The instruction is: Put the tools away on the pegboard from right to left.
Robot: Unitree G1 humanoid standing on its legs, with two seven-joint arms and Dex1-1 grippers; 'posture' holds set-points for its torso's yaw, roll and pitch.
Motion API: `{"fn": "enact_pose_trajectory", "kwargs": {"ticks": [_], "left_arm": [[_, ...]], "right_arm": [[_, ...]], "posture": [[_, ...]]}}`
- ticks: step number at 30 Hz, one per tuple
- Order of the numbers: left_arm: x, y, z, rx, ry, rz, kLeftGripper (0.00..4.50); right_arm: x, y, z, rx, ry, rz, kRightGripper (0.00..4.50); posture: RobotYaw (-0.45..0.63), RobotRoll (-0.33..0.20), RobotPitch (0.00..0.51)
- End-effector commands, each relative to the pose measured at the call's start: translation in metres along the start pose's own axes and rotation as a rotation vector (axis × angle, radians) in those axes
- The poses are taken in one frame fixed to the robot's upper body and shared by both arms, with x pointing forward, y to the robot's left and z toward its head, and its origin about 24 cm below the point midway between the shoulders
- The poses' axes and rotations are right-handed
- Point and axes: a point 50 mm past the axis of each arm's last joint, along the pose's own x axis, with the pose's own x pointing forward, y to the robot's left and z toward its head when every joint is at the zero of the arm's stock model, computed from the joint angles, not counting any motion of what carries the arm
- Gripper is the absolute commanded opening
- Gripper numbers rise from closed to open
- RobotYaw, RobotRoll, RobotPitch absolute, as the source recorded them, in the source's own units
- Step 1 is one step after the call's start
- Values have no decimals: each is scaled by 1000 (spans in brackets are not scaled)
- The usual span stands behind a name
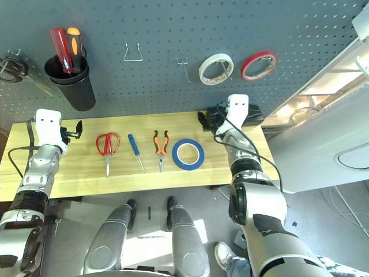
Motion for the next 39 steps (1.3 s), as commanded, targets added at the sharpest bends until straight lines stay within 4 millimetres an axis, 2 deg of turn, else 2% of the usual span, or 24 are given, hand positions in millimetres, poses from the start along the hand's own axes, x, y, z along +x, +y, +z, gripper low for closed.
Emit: {"fn": "enact_pose_trajectory", "kwargs": {"ticks": [1, 4, 8, 12, 19, 23, 28, 33, 39], "left_arm": [[-6, 6, -10, 5, 37, 16, 4465], [-6, 10, -11, 4, 56, 42, 4465], [-1, -2, 4, -26, -4, -46, 4465], [-8, -30, 25, 44, -112, -310, 4465], [-27, -63, 39, 161, -187, -633, 4465], [-33, -79, 42, 217, -200, -775, 4465], [-36, -98, 43, 246, -221, -858, 4465], [-40, -116, 42, 302, -236, -957, 4465], [-39, -127, 39, 340, -201, -997, 4465]], "right_arm": [[-2, 0, -7, 6, 24, -3, 4500], [-2, -1, -7, 6, 20, -5, 4500], [-4, -9, 2, -13, 24, 10, 4500], [-9, -16, 0, -9, 142, 12, 4500], [-29, -9, -13, 33, 379, 53, 4500], [-38, 4, -22, 27, 484, 89, 4500], [-42, 18, -34, 9, 562, 116, 4500], [-40, 21, -43, -34, 604, 92, 4500], [-38, 20, -51, -88, 641, 53, 4500]], "posture": [[115, 0, 331], [107, 0, 314], [125, 0, 303], [111, 0, 300], [132, 0, 308], [136, 0, 314], [146, 0, 319], [158, 0, 322], [170, 0, 335]]}}
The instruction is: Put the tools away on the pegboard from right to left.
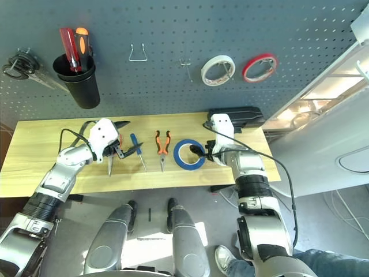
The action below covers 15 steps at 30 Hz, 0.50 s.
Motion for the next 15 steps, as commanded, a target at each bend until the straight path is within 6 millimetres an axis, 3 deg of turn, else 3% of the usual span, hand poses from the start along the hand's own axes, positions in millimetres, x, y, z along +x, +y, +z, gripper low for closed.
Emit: {"fn": "enact_pose_trajectory", "kwargs": {"ticks": [1, 15], "left_arm": [[5, -9, -8, -5, 62, -41, 4465], [6, -38, -25, 19, 223, -176, 4465]], "right_arm": [[5, 1, -9, -12, 44, -22, 4500], [10, 7, -31, 0, 159, -36, 4500]], "posture": [[171, 0, 338], [181, 0, 402]]}}
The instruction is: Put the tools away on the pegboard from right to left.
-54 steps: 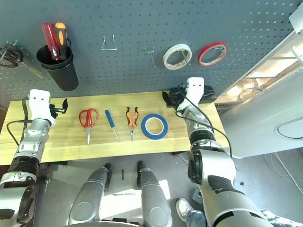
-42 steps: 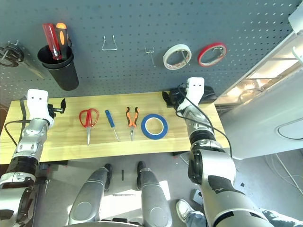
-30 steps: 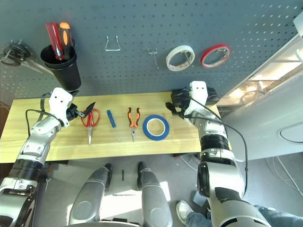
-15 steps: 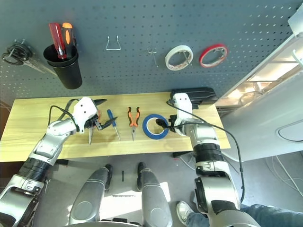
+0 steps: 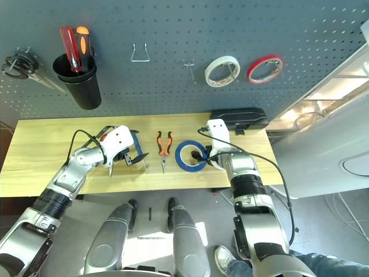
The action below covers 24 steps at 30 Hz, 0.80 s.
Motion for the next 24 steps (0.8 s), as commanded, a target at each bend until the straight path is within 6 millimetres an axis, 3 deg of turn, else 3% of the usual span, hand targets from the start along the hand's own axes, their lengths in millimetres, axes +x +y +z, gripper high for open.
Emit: {"fn": "enact_pose_trajectory", "kwargs": {"ticks": [1, 4, 8, 16, 17, 20, 24], "left_arm": [[0, -14, -8, 10, 52, -57, 4465], [0, -16, -7, -4, 51, -56, 4465], [1, -15, -6, -7, 44, -50, 4500], [3, -4, 3, -14, -24, 26, 4500], [2, -1, 4, -24, -42, 54, 4500], [-1, 10, 7, -68, -96, 145, 4500], [-11, 21, 13, -73, -188, 236, 4500]], "right_arm": [[3, 0, -21, 15, 94, -7, 4500], [3, 0, -23, 20, 105, -14, 4500], [3, -1, -23, 24, 108, -28, 3699], [-5, -7, -11, 15, 29, -60, 881], [-8, -8, -5, -23, -29, -70, 706], [-19, -3, 9, -135, -196, -79, 699], [-37, 12, 12, -236, -366, -51, 699]], "posture": [[182, 0, 405], [182, 0, 409], [175, 0, 410], [165, 0, 389], [160, 0, 382], [156, 0, 370], [155, 0, 359]]}}
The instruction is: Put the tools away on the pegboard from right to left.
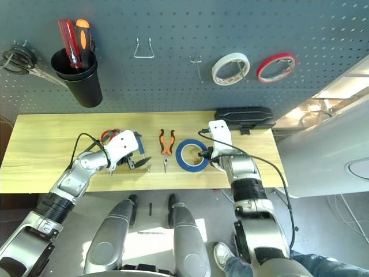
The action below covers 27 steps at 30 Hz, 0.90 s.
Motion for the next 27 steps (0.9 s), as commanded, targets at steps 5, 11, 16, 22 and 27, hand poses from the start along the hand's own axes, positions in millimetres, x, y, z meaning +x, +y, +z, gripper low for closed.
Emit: {"fn": "enact_pose_trajectory", "kwargs": {"ticks": [5, 11, 16, 22, 27], "left_arm": [[-13, 10, 9, -35, -169, 119, 4500], [-19, 10, 17, -19, -282, 143, 4500], [-20, 7, 25, -6, -358, 145, 4500], [-19, 11, 30, 10, -388, 156, 4500], [-20, 14, 30, 21, -393, 163, 4500]], "right_arm": [[-26, 18, 26, -272, -353, 56, 698], [-36, 15, 49, -407, -576, 25, 698], [-55, 13, 71, -490, -788, -20, 698], [-68, 19, 89, -548, -924, -29, 698], [-84, 24, 95, -574, -978, -6, 698]], "posture": [[152, 0, 348], [148, 0, 340], [146, 0, 336], [137, 0, 331], [134, 0, 327]]}}
